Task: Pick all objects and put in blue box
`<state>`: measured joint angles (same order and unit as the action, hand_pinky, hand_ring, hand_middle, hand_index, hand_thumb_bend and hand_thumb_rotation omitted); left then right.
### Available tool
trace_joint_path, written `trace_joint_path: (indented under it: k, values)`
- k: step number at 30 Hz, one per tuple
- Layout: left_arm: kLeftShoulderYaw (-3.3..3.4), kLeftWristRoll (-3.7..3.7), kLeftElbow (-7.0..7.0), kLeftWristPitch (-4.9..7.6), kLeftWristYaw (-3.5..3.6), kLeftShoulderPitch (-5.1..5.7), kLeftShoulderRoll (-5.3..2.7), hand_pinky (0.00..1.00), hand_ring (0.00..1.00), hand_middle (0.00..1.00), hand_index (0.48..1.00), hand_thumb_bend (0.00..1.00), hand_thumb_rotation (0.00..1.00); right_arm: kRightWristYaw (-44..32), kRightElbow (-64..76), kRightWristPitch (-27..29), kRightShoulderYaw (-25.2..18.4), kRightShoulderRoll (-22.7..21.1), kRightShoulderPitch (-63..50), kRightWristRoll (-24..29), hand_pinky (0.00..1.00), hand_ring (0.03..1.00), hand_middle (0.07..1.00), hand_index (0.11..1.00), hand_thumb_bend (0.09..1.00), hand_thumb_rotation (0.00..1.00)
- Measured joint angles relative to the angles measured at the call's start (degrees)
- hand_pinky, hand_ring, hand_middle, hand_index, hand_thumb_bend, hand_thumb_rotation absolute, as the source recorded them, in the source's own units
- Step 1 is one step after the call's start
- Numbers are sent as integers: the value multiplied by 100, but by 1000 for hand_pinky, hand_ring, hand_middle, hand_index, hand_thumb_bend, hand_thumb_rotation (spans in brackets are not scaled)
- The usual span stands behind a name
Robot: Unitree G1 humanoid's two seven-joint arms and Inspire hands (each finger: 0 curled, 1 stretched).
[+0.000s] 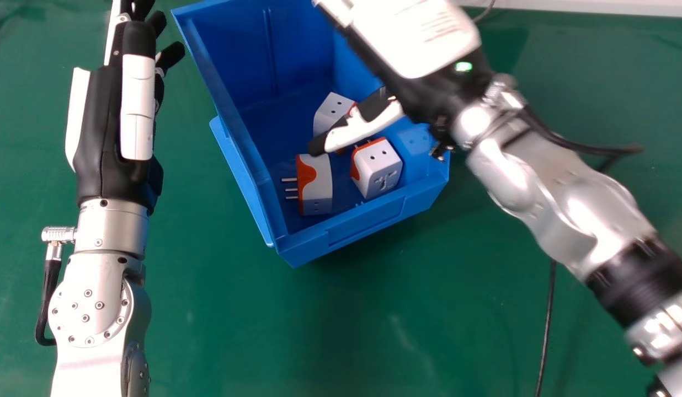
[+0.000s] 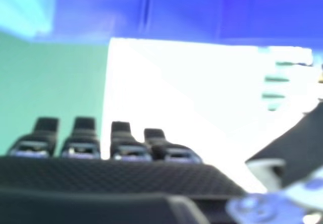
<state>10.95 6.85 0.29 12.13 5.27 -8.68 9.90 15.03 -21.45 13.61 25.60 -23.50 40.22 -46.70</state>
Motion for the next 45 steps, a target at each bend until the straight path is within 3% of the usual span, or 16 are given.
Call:
trace_joint_path:
  k: [6,15,18,21,22,25,27,29,30,33,37,38,40,42,43,45]
  values:
    - [-9,32,-10,-36,106,9,2,912,976,998,985,863,993,-243,684,176,-606,-50,-753,756,991,993,994,995,996,872]
    - [-6,39,-1,-38,90,8,5,916,978,999,985,862,988,-435,833,850,-1360,-14,-1349,1917,994,996,997,997,998,919]
    - [-5,9,58,-44,118,6,50,914,976,997,980,867,983,-520,629,1134,-1524,-14,-1572,2177,989,997,998,998,989,948]
    - [8,4,190,-64,221,-23,148,918,977,998,980,871,985,-576,429,1225,-1688,-13,-1806,2373,975,998,999,999,991,959]
    - [17,6,247,-64,226,-40,175,918,977,998,980,871,985,-576,375,1228,-1725,-11,-1858,2406,975,998,999,999,991,959]
    - [82,106,584,-34,290,-205,203,925,980,998,977,875,972,-576,255,1242,-1873,84,-1978,2530,965,999,999,999,984,974]
    - [109,114,808,2,331,-336,215,932,984,998,979,878,966,-551,161,1247,-1952,192,-2004,2641,965,999,1000,1000,980,979]
    - [115,104,986,66,323,-465,215,933,984,998,979,875,964,-540,68,1259,-2024,302,-2013,2700,964,1000,1000,1000,975,984]
    - [115,98,1060,93,310,-531,214,933,984,998,979,875,964,-544,33,1266,-2040,333,-2012,2771,964,1000,1000,1000,975,984]
    - [117,51,1321,155,174,-789,195,932,983,995,977,875,965,-617,-99,1335,-2102,397,-2006,2904,968,1000,1000,1000,953,990]
    - [125,34,1768,256,-3,-1213,165,937,986,995,976,874,967,-764,-262,1350,-2155,494,-1945,3094,969,1000,1000,1000,940,992]
    - [128,-1,1930,274,-72,-1353,163,943,989,996,978,873,973,-826,-300,1346,-2174,533,-1917,3186,970,1000,1000,1000,926,994]
    - [136,-2,2167,317,-126,-1540,163,943,989,996,978,873,973,-900,-310,1331,-2210,576,-1895,3305,970,1000,1000,1000,926,994]
    - [159,12,2377,367,-143,-1697,159,954,991,997,983,893,970,-967,-309,1304,-2278,637,-1868,3395,971,1000,1000,1000,909,995]
    - [162,25,2429,411,-137,-1719,156,960,993,998,986,912,967,-993,-310,1293,-2300,653,-1861,3438,972,1000,1000,1000,900,996]
    - [184,67,2573,619,-88,-1723,148,968,994,998,989,918,967,-1038,-327,1214,-2354,681,-1837,3519,973,1000,1000,1000,903,997]
